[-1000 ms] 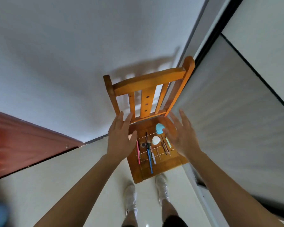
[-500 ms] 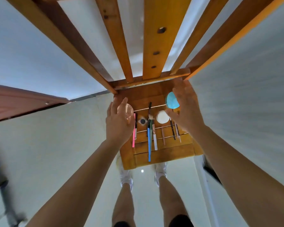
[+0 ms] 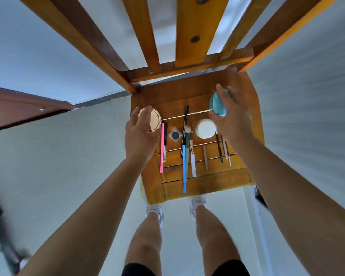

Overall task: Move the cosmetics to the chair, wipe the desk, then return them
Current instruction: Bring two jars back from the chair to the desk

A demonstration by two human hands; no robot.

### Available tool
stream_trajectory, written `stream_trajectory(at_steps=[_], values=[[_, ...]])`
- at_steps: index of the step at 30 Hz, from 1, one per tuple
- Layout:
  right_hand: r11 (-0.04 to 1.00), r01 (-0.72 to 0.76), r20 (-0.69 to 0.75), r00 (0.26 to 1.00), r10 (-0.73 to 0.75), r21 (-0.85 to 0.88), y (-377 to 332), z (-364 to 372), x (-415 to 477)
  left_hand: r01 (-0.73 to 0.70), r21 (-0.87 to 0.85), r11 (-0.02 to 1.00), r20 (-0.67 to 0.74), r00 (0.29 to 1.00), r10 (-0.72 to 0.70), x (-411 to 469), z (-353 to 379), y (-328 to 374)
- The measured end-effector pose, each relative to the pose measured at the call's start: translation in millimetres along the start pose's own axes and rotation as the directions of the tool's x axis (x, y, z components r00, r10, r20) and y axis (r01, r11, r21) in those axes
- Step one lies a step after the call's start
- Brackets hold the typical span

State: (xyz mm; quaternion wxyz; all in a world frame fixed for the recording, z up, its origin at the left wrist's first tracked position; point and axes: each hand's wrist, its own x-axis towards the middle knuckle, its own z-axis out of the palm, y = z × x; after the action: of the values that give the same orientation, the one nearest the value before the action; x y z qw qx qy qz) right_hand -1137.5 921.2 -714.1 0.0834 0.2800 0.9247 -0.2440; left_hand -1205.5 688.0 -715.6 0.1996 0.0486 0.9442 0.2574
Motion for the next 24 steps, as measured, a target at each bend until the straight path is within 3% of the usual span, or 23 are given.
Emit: stream_trajectory(at_steps=[4,8,15,20,24], values=[[1.000,-0.015,0.019,1.000,0.015,0.020,-4.1,-4.9,-0.1,-0.023,-0.062,0.998,-0.052,0.998,0.019,-4.1,-10.6,5.6],[0.998,0.053,-0.066,0.997,-0.051,0.034,-17.6,-28.9,-21.0,-0.082,-0.095,0.992,-0.187,0.980,0.063,-22.9,-40.8,20.2],[0.948,0.258,-0.219,0.952,-0.216,0.186,-106.4,-131.7,-96.0,-0.207,-0.243,0.948,-0.337,0.934,0.118,-81.0,-174.8,81.4],[0.875,0.391,-0.293,0.905,-0.309,0.285,-200.9,-239.3,-125.9,-0.321,-0.217,0.922,-0.564,0.812,0.150,-125.3,-316.8,112.6],[0.739,0.627,-0.370,0.766,-0.526,0.246,-276.8,-313.6,-144.5,-0.355,-0.153,0.922,-0.755,0.644,0.123,-184.0,-418.8,120.1]])
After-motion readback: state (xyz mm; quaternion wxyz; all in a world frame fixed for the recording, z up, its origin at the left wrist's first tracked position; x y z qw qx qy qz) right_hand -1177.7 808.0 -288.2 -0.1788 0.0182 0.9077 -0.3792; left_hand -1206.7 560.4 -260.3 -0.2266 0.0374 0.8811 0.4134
